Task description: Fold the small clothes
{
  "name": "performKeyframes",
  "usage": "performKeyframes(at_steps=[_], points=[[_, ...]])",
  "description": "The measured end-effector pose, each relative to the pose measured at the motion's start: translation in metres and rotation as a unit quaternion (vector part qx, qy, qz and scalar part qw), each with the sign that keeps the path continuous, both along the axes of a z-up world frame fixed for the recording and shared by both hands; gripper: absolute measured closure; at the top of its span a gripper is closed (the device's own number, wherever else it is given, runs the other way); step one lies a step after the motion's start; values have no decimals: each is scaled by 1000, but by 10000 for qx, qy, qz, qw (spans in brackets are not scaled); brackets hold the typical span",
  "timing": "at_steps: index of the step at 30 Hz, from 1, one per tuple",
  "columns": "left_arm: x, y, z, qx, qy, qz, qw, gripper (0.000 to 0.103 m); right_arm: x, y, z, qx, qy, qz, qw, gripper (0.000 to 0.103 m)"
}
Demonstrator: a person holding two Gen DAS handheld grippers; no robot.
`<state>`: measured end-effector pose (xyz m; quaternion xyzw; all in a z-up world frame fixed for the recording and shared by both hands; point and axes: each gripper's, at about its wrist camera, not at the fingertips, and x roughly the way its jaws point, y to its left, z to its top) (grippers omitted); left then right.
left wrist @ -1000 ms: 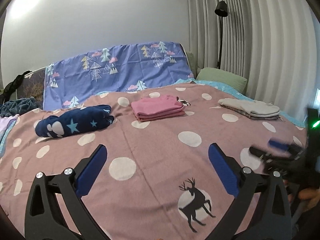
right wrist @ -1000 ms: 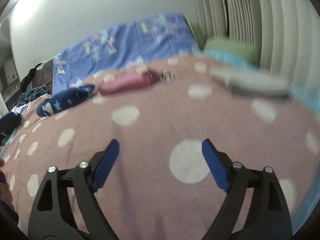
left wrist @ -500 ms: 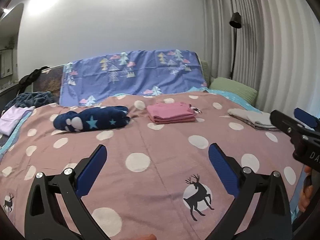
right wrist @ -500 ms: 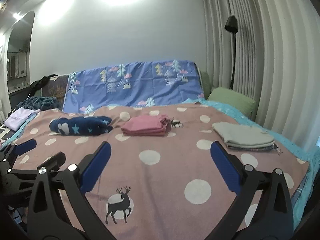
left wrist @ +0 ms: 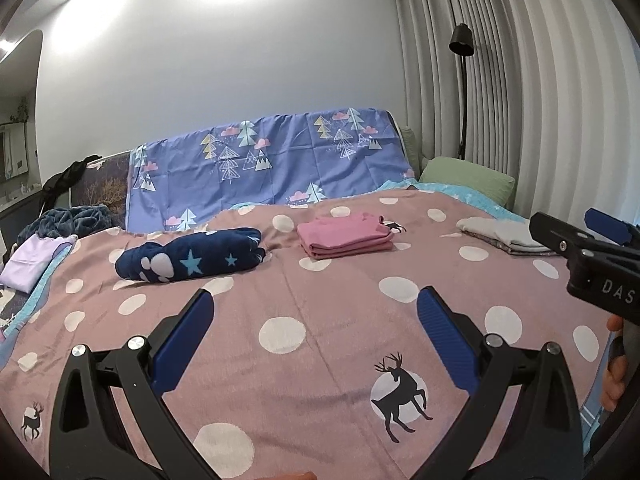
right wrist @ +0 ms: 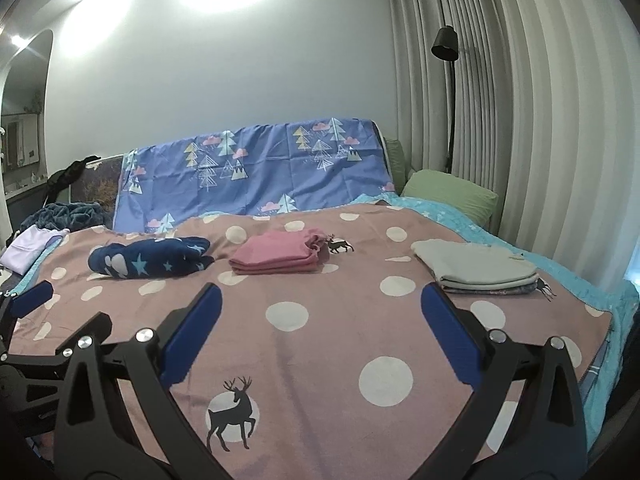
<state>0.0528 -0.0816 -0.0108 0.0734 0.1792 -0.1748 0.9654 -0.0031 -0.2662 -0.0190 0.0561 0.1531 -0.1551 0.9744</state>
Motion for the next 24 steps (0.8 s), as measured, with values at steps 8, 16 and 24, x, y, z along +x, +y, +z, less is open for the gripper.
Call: performKeyframes(at_steps=[8, 16, 24], points=[[4, 0, -1, -33, 128, 11, 9999, 1, 5, 0, -4, 35, 132, 29, 9999, 2], [4, 1, -7, 46, 189, -18, 9998, 1, 8, 2, -7, 35, 238, 20, 9997, 2], [4, 3, -13, 75, 273, 8, 9996, 1, 9, 3, -10, 29, 296, 8, 9996, 2]])
